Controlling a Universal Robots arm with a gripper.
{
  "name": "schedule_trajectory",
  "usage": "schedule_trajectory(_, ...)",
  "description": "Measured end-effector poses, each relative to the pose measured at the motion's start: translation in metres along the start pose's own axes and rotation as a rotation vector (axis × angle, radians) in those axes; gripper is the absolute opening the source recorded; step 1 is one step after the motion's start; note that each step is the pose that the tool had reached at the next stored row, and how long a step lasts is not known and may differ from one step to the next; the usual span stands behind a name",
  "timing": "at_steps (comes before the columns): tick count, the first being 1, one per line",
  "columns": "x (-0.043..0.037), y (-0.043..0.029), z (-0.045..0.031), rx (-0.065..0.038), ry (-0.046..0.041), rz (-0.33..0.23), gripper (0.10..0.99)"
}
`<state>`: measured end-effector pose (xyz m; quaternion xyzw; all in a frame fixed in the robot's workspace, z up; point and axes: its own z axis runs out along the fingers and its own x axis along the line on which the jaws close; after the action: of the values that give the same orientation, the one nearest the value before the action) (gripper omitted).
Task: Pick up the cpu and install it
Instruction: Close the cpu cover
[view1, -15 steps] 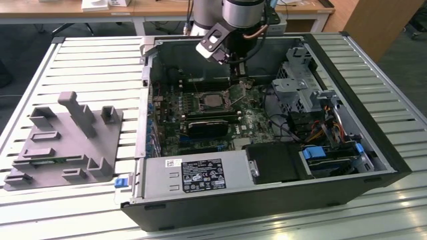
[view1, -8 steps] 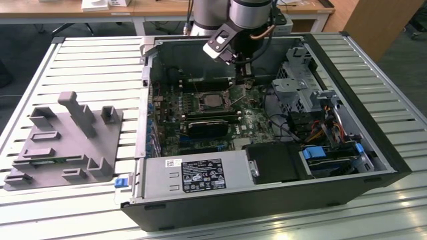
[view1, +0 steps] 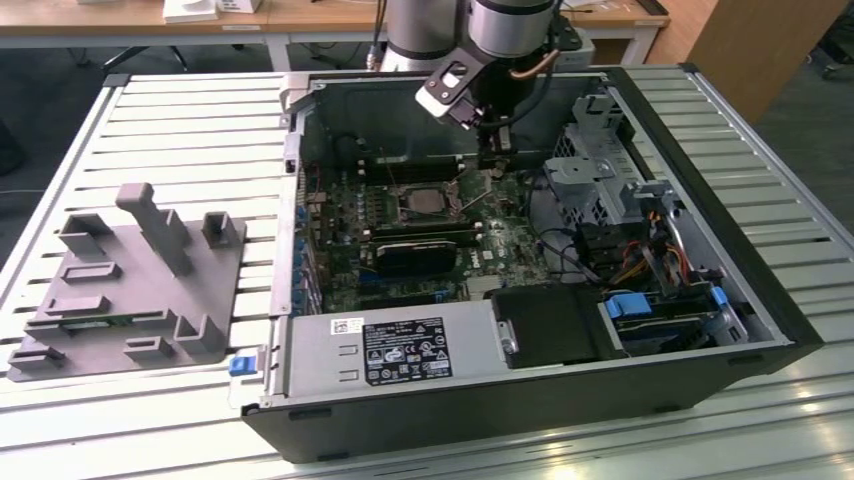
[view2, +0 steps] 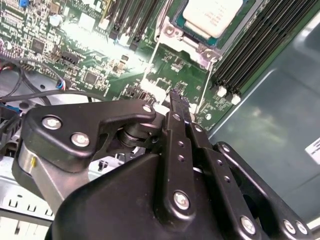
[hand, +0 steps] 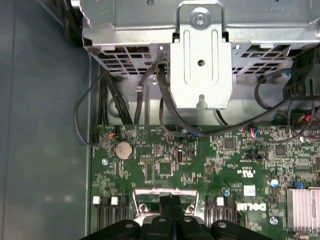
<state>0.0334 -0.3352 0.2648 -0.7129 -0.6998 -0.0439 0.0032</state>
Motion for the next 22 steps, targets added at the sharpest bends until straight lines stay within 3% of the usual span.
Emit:
schedule_trajectory(13,0.0014,0.0172,0.0046,0.001,0.0001,0.000,0.106)
schedule_trajectory(22,0.0017,0.0250,0.0119,0.004,0.0000,0.000,0.106)
